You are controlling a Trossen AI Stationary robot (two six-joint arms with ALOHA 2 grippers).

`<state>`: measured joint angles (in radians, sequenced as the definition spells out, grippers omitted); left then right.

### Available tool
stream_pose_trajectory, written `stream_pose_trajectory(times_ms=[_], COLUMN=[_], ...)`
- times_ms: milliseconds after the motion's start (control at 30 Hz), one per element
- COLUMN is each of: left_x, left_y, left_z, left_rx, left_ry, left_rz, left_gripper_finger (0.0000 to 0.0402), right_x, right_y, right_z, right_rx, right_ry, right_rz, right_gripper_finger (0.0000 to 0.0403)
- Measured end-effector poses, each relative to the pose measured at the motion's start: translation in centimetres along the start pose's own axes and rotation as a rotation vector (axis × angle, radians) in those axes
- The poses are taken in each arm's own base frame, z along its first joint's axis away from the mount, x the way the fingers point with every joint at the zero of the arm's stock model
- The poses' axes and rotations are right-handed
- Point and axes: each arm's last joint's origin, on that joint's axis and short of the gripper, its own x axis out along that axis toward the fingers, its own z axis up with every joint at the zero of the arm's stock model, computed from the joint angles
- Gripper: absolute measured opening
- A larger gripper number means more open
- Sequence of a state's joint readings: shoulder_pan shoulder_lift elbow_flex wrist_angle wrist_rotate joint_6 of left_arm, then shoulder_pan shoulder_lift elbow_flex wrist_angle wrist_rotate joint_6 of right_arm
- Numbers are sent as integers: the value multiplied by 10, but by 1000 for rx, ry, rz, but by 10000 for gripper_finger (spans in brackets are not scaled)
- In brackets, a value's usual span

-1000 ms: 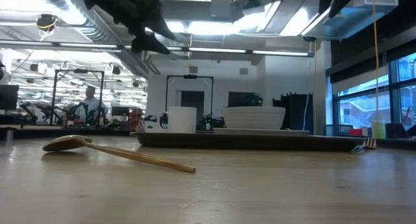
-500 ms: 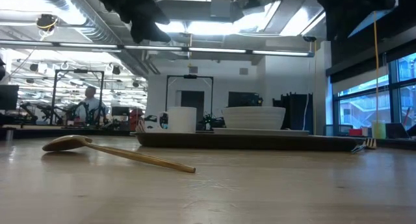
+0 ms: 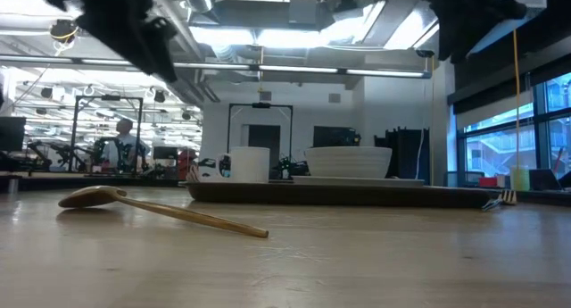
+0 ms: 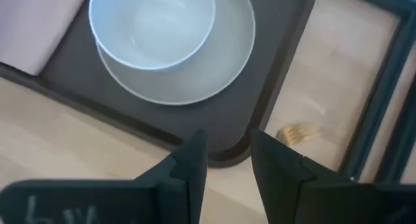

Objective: Set up tray
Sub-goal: Put the gold spoon on the light brown napkin

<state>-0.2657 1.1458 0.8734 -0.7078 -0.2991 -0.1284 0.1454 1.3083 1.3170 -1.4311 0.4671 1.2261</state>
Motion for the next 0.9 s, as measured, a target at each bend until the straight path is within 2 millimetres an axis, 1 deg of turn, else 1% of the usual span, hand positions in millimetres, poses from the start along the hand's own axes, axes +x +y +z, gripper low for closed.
stream_pose_trajectory(times_ms=[100, 267, 400, 533, 600, 700, 833, 900], left_x=[4, 21, 37, 53, 60, 73, 91, 96], left_y=[-28, -71, -102, -127, -136, -145, -146, -147], left_z=[-3, -15, -26, -35, -38, -41, -48, -49], left_rx=[51, -4, 10, 60, 68, 76, 38, 18], left_ry=[4, 53, 116, 165, 169, 172, 205, 217], left_rz=[63, 89, 92, 113, 143, 204, 265, 279], left_gripper_finger=[262, 262, 262, 262, 262, 262, 262, 262], right_x=[3, 6, 8, 9, 9, 9, 9, 9], right_y=[-3, -5, -5, -2, -2, -2, -2, -2], right_z=[6, 13, 18, 22, 23, 23, 23, 23], right_rx=[18, -29, -56, -61, -57, -55, -53, -52], right_ry=[-28, -55, -69, -87, -90, -93, -93, -92], right_rz=[-24, -45, -38, -11, -7, -3, -3, -3], right_gripper_finger=[120, 120, 120, 120, 120, 120, 120, 120])
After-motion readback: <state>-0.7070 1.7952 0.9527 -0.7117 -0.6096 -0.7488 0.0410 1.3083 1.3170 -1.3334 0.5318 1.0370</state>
